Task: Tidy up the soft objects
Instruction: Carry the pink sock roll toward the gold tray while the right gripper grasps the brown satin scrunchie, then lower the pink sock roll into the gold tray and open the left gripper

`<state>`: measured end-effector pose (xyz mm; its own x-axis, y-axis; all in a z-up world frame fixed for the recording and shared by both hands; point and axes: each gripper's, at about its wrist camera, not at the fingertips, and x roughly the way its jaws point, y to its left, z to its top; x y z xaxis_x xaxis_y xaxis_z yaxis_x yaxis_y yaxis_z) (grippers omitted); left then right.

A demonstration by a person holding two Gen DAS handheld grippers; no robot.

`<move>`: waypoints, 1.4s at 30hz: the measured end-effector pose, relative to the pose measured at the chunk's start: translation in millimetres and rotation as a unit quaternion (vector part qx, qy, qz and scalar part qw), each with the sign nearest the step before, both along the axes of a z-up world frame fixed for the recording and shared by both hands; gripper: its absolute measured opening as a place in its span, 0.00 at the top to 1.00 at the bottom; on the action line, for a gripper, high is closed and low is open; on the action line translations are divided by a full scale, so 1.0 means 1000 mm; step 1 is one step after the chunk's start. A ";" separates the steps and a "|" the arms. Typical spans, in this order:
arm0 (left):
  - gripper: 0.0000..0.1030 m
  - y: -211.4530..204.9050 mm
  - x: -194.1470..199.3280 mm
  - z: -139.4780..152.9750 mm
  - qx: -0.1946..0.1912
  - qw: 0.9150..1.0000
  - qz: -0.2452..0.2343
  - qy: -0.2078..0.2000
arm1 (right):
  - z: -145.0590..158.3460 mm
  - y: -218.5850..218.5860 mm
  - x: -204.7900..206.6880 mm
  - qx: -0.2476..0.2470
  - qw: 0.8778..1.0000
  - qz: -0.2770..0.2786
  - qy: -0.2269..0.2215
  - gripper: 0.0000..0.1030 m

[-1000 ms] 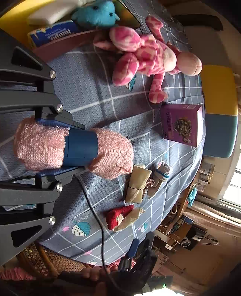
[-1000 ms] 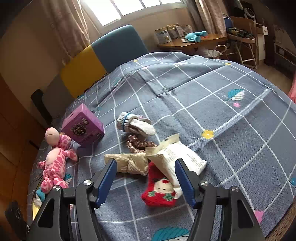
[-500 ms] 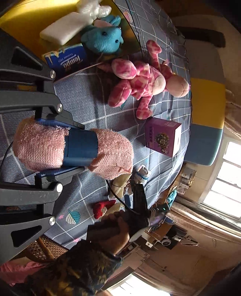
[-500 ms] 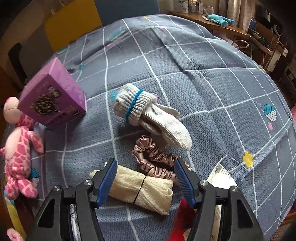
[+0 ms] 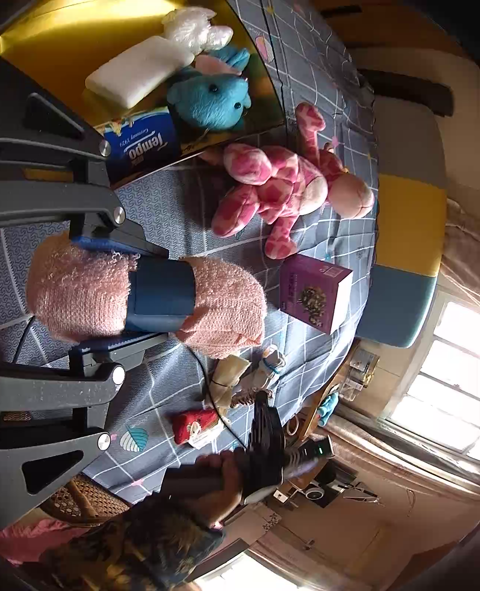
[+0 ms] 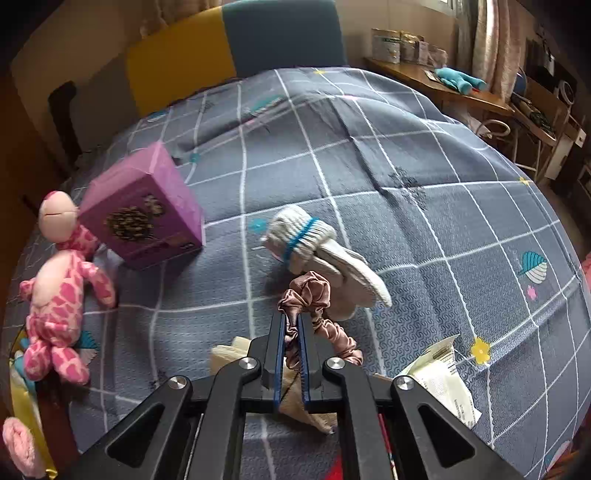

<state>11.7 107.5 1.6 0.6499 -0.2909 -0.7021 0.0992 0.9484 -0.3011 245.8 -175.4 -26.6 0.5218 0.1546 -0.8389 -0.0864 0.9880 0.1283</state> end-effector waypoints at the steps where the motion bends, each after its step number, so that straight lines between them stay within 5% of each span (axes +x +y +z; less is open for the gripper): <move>1: 0.65 0.001 -0.001 0.002 0.000 1.000 0.002 -0.002 | 0.006 0.008 -0.005 0.008 1.000 0.017 -0.003 0.94; 6: 0.65 0.007 -0.007 0.007 0.003 1.000 0.011 -0.009 | 0.012 0.052 -0.039 0.029 0.994 0.105 0.007 0.94; 14: 0.65 0.036 -0.027 0.014 -0.006 0.999 0.053 -0.012 | -0.041 0.121 -0.100 -0.009 0.971 0.231 0.067 0.94; 21: 0.64 0.105 -0.054 0.021 -0.014 0.988 0.152 -0.012 | -0.075 0.138 -0.107 -0.022 0.970 0.229 0.081 0.94; 28: 0.64 0.203 -0.058 -0.002 -0.002 0.963 0.269 0.032 | -0.077 0.136 -0.107 -0.025 0.969 0.234 0.076 0.94; 39: 0.61 0.276 -0.022 -0.049 0.012 0.943 0.318 0.095 | -0.077 0.132 -0.113 -0.031 0.970 0.232 0.067 0.93; 42: 0.52 0.284 -0.012 -0.056 0.017 0.940 0.326 0.104 | -0.078 0.135 -0.114 -0.037 0.970 0.231 0.064 0.93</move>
<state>-0.3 391.4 -54.7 0.5305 0.1468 -0.8349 -0.5636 0.7967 -0.2181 132.3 -40.4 -105.0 0.3020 0.2837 -0.9101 -0.5108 0.8542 0.0968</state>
